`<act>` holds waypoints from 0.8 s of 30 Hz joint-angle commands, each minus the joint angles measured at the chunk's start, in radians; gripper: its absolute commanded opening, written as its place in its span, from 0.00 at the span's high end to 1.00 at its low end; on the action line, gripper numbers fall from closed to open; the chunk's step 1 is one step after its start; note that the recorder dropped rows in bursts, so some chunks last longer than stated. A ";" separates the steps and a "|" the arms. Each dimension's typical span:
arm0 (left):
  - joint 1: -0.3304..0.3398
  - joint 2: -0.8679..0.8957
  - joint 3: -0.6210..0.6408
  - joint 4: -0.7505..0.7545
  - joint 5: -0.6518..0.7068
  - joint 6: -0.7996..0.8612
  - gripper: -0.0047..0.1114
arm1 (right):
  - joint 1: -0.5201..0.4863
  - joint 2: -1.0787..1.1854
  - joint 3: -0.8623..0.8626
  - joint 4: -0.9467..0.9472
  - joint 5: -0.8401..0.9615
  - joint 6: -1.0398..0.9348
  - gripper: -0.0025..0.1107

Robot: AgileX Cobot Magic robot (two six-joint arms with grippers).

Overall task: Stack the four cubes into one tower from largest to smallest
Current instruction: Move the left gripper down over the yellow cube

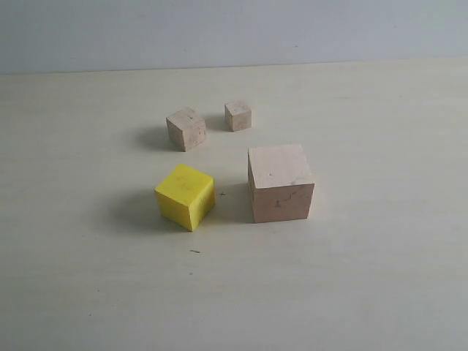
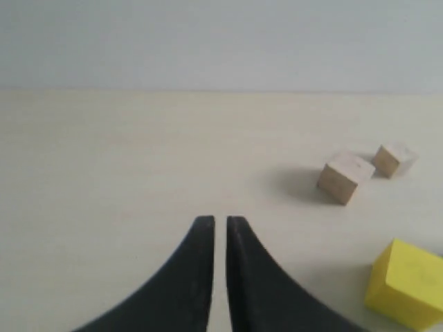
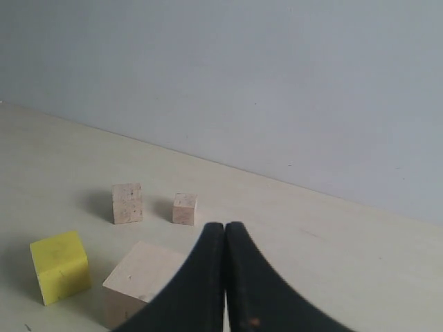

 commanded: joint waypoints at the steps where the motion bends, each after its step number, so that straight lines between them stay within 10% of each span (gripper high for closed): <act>1: -0.071 0.128 -0.001 -0.021 0.017 0.039 0.63 | 0.001 -0.004 0.004 -0.006 -0.013 0.001 0.98; 6: -0.158 0.308 -0.022 -0.021 0.030 0.082 0.28 | 0.001 -0.004 0.004 -0.006 -0.020 0.001 0.98; 24: -0.429 0.934 -0.519 -0.021 0.283 0.073 0.27 | 0.001 -0.004 0.004 -0.006 -0.027 0.001 0.98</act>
